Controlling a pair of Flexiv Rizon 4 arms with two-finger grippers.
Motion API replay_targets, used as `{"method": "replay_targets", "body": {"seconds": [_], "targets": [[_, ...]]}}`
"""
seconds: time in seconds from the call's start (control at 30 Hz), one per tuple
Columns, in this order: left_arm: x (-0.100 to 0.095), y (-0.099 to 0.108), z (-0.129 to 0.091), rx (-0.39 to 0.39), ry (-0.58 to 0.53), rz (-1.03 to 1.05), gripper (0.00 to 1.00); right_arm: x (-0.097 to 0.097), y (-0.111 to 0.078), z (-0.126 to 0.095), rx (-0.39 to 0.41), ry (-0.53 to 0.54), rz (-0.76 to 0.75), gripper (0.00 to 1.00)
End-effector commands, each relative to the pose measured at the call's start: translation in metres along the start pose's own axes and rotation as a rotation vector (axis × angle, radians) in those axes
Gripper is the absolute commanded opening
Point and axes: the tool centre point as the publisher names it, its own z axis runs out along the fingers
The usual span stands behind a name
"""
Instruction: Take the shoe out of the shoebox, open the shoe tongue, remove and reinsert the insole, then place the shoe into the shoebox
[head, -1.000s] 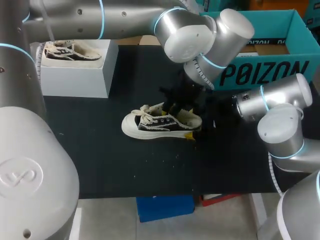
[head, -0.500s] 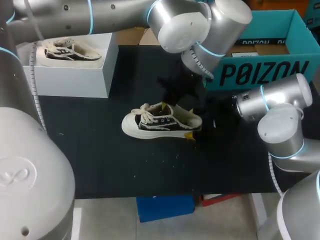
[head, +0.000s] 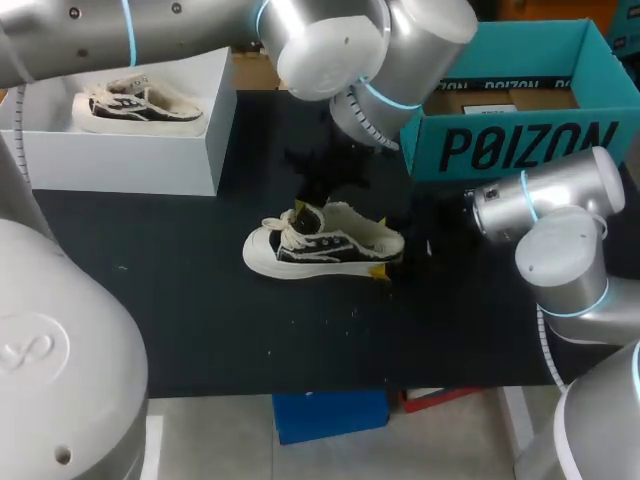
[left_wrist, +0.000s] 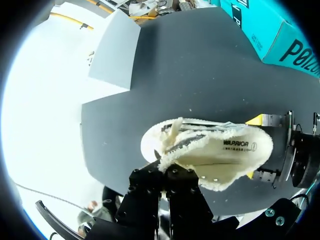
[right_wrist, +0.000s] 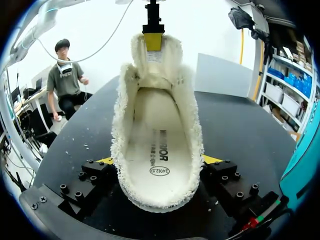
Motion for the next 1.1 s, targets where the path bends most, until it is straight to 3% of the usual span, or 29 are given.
{"method": "replay_targets", "body": {"seconds": [0.03, 0.2, 0.23, 0.27, 0.33, 0.4, 1.1], "targets": [[-0.015, 0.006, 0.008, 0.001, -0.003, -0.017, 0.0, 0.0, -0.002, 0.003, 0.001, -0.002, 0.002, 0.0], [-0.022, 0.013, 0.016, -0.008, -0.016, -0.025, 0.0, 0.0, -0.002, 0.003, 0.001, -0.002, 0.002, 0.0], [-0.023, 0.014, 0.019, -0.015, -0.02, -0.026, 0.26, 0.0, -0.002, 0.003, 0.001, -0.002, 0.002, 0.0], [-0.025, 0.015, 0.022, -0.018, -0.02, -0.027, 0.77, 0.0, -0.002, 0.003, 0.001, -0.002, 0.002, 0.0], [-0.029, 0.017, 0.026, -0.028, -0.013, -0.036, 0.78, 0.0, -0.002, 0.003, 0.001, -0.002, 0.002, 0.0], [-0.034, 0.019, 0.028, -0.034, -0.007, -0.046, 1.0, 0.0, -0.002, 0.003, 0.001, -0.002, 0.002, 0.0], [-0.068, 0.029, 0.051, -0.046, 0.03, -0.136, 1.0, 0.0, -0.002, 0.003, 0.001, -0.002, 0.002, 0.0]]}}
